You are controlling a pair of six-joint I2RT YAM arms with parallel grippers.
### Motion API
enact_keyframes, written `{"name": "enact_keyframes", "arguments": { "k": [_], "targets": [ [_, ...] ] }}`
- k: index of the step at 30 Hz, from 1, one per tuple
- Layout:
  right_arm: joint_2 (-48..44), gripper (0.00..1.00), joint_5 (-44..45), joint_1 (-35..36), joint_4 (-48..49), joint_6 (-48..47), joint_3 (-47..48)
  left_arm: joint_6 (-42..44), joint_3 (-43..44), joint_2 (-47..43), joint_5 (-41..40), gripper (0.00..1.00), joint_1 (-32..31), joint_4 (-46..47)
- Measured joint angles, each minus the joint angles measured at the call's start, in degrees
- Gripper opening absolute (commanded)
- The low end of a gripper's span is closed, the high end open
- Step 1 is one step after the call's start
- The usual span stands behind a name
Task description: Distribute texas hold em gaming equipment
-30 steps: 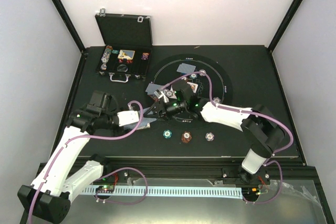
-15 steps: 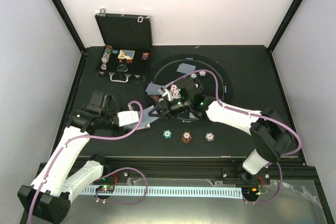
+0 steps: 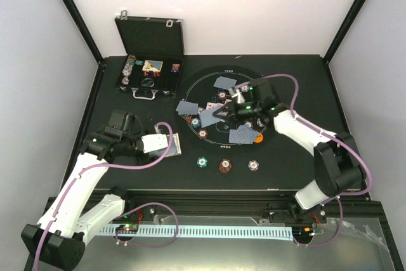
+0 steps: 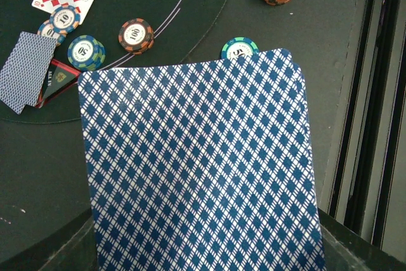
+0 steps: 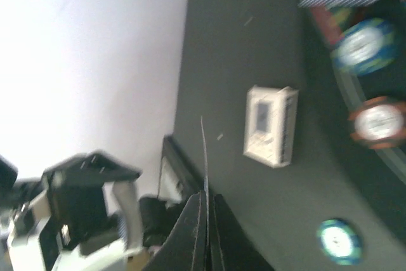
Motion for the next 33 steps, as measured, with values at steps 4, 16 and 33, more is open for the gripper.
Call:
{"name": "enact_keyframes", "arguments": {
  "k": [4, 16, 33],
  "targets": [
    [2.4, 0.01, 1.6, -10.9, -6.9, -6.9, 1.6, 0.0, 0.0, 0.0, -0.2, 0.35, 0.0, 0.0],
    [27.8, 0.01, 7.2, -25.8, -18.6, -18.2, 17.3, 0.0, 0.0, 0.0, -0.7, 0.35, 0.0, 0.0],
    [35.0, 0.04, 9.2, -25.9, -26.8, -22.9, 28.9, 0.0, 0.0, 0.0, -2.0, 0.35, 0.0, 0.0]
  ]
}}
